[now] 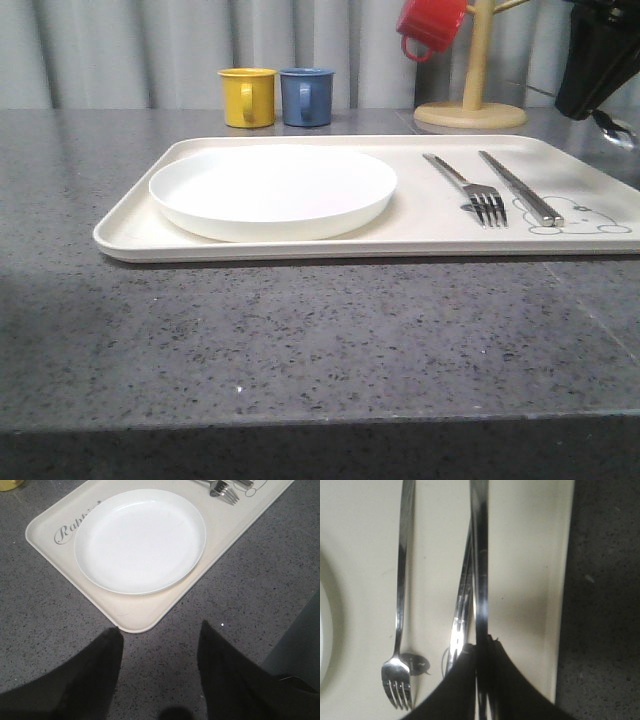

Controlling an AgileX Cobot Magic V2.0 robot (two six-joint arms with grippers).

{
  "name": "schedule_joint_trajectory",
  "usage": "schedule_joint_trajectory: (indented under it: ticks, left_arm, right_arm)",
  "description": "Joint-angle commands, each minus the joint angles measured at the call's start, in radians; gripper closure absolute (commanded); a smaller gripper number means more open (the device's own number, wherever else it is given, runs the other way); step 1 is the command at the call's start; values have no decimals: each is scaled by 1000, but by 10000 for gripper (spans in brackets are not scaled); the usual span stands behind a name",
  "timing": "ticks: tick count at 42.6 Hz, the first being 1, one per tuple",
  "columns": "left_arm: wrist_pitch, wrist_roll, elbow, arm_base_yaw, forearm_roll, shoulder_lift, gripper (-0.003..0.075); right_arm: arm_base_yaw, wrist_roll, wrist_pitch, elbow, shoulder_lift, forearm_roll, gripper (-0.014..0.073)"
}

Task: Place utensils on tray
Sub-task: 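Carry the spoon onto the tray beside the chopsticks and release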

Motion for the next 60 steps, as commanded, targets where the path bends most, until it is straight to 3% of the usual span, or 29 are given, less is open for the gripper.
schedule_joint_trajectory:
  ticks: [1, 18, 28, 30, 49, 60]
  left_arm:
    - [-72, -6, -27, -8, 0, -3, 375]
    - [-72, -6, -27, -8, 0, -3, 375]
    - [-72, -6, -27, -8, 0, -3, 375]
    - [-72, -6, -27, -8, 0, -3, 375]
    - [-72, -6, -27, -8, 0, -3, 375]
    - [-72, -6, -27, -8, 0, -3, 375]
  right_arm:
    - [-1, 17, -53, -10, -34, 12, 627]
    - [-1, 61, -53, -9, 67, -26, 606]
    - [-1, 59, -51, -9, 72, -31, 328]
    - [-1, 59, -54, -9, 72, -36, 305]
    - [15, -1, -12, 4, -126, -50, 302]
    - [159, -184, -46, 184, -455, -50, 302]
